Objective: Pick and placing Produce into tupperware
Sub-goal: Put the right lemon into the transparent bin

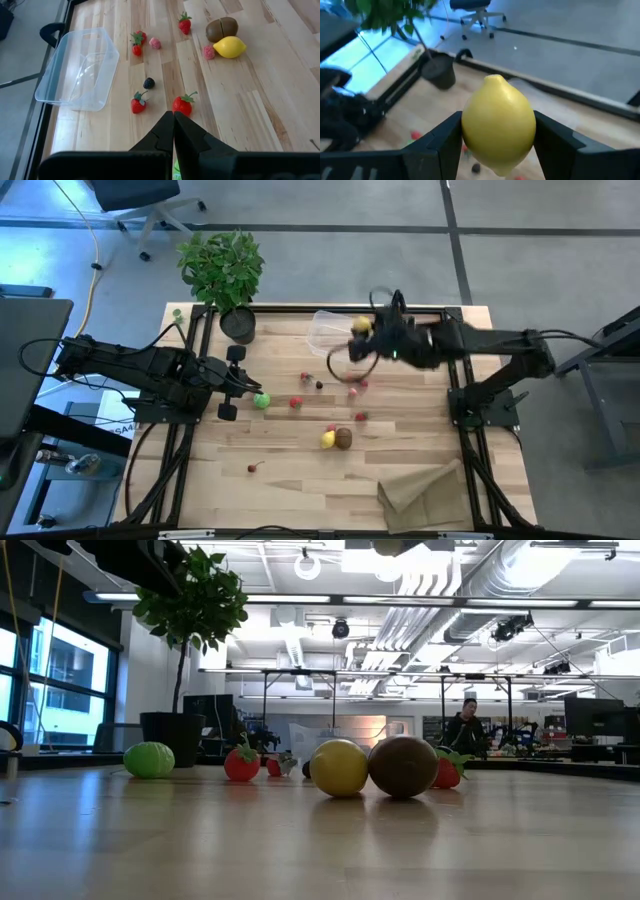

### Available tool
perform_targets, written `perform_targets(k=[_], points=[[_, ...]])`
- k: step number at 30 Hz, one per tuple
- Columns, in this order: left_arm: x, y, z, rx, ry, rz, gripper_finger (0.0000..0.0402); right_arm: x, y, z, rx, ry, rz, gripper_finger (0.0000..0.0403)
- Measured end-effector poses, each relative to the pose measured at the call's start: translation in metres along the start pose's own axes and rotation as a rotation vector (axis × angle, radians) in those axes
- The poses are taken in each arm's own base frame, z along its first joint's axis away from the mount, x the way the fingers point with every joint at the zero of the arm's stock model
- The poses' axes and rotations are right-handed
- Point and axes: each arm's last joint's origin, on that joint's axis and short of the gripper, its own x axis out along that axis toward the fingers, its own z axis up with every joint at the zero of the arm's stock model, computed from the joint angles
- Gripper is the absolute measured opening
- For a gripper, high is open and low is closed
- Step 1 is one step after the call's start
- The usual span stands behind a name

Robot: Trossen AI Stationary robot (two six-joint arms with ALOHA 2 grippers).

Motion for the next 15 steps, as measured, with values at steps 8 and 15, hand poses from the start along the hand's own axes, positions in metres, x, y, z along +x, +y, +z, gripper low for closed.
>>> perform_targets(k=[8, 15], points=[[0.0, 0.0, 0.0, 0.0, 0.0, 0.0, 0.0003, 0.055, -0.033, 0.037, -0.034, 0.084, 0.015, 0.0193], [0.0, 0.0, 0.0, 0.0, 0.0, 0.0, 0.0003, 0.145, -0.063, 0.037, -0.14, 0.287, 0.033, 0.0193]])
